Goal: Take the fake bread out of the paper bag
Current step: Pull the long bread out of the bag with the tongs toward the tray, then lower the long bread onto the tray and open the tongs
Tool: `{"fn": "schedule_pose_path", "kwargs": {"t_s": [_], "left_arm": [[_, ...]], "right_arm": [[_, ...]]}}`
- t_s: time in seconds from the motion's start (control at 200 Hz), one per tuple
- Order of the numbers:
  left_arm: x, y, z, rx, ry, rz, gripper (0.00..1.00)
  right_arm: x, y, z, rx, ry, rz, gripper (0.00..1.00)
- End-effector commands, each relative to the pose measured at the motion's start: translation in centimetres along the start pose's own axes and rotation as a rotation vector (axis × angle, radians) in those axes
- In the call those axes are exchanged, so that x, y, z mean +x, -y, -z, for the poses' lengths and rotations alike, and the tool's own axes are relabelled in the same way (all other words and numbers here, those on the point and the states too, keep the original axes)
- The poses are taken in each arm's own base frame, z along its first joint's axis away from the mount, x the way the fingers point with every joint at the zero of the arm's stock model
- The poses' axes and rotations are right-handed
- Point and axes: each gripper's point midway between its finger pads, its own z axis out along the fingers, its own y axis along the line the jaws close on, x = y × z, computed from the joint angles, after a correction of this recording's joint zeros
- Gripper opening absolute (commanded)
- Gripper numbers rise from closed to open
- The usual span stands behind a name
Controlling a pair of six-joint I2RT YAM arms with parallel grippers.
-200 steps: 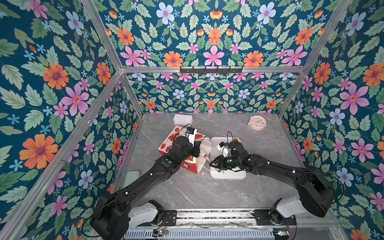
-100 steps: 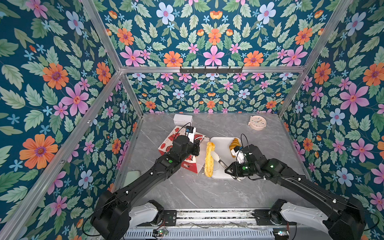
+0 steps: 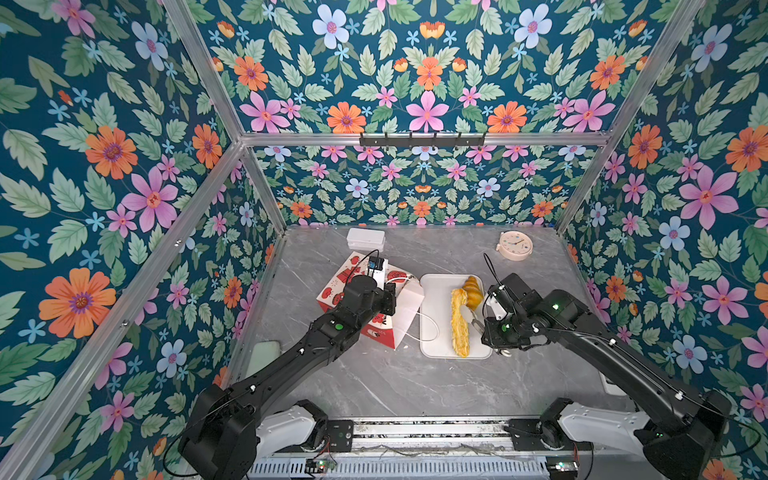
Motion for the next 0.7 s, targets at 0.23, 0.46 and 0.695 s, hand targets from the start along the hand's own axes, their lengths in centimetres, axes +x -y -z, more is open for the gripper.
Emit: {"fn": "schedule_pose_path", "kwargs": {"t_s": [0.23, 0.46, 0.695], "left_arm": [[-0.6, -0.1, 0.7, 0.010, 0.044, -0.006, 0.11], [-0.6, -0.3, 0.9, 0.015, 0.058, -0.001, 0.11], [-0.2, -0.6, 1.1, 0.019, 0.064, 0.009, 0.11]], "right_arm": [[-0.9, 2.4, -2.2, 0.213, -0.111, 0.071, 0.13], [-1.9, 0.9, -3.2, 0.253, -0.132, 0.112, 0.15], [-1.9, -0.5, -3.9, 0.282, -0.145, 0.134, 0.20]]}}
